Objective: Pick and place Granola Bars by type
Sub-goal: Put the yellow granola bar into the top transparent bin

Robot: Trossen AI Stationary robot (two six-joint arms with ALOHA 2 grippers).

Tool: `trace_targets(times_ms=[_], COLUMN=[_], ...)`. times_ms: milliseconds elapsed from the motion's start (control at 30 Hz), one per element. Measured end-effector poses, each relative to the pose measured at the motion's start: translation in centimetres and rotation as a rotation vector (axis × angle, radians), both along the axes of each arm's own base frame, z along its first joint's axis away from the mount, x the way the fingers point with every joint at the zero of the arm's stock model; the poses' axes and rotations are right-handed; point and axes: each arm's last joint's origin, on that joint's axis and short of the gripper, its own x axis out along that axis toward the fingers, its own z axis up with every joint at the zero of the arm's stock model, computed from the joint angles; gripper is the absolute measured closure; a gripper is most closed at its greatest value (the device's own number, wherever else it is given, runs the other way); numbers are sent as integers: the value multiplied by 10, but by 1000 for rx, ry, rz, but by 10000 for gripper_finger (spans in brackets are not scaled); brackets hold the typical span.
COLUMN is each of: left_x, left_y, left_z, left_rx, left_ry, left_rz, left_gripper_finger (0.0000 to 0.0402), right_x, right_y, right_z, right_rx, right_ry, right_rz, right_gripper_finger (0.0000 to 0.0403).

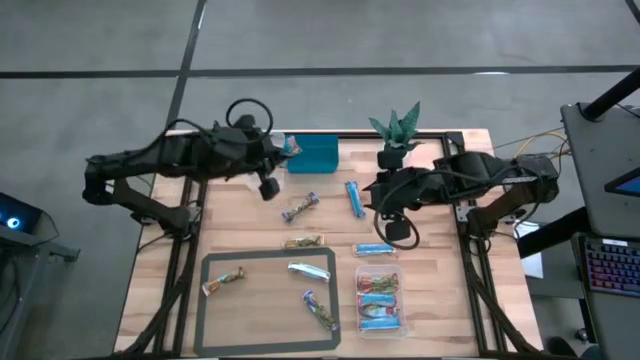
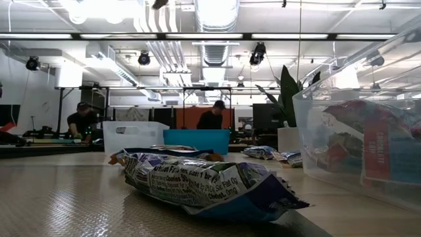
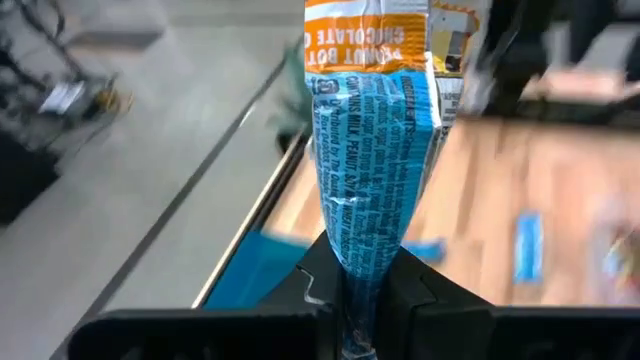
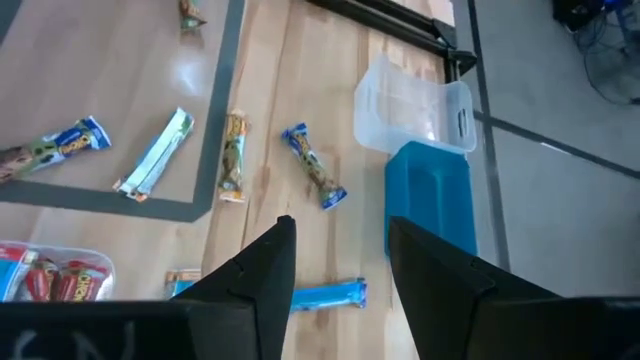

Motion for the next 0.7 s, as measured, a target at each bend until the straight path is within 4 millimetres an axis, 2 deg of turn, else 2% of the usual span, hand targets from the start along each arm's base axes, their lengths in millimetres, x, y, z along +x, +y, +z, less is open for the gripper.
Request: trace_targets(times_ms=[267,467,700], left_x=[-18,-19,-17], left_y=[31,61,90], left_z=[-16,-34,-57], left_rx=[-16,-5,-4], left_ry=[257,437,586], left_rz=[23,38,40], left_gripper_finger=[395,395,395], right_x=[-4,-3,-1], right_y=[1,7,9], right_z=[-31,-65,-94], right_rx=[38,91,169], right_ry=[-57,-48,-40], right_rz=[-16,-55,-146], right_gripper_finger=[258,263,253])
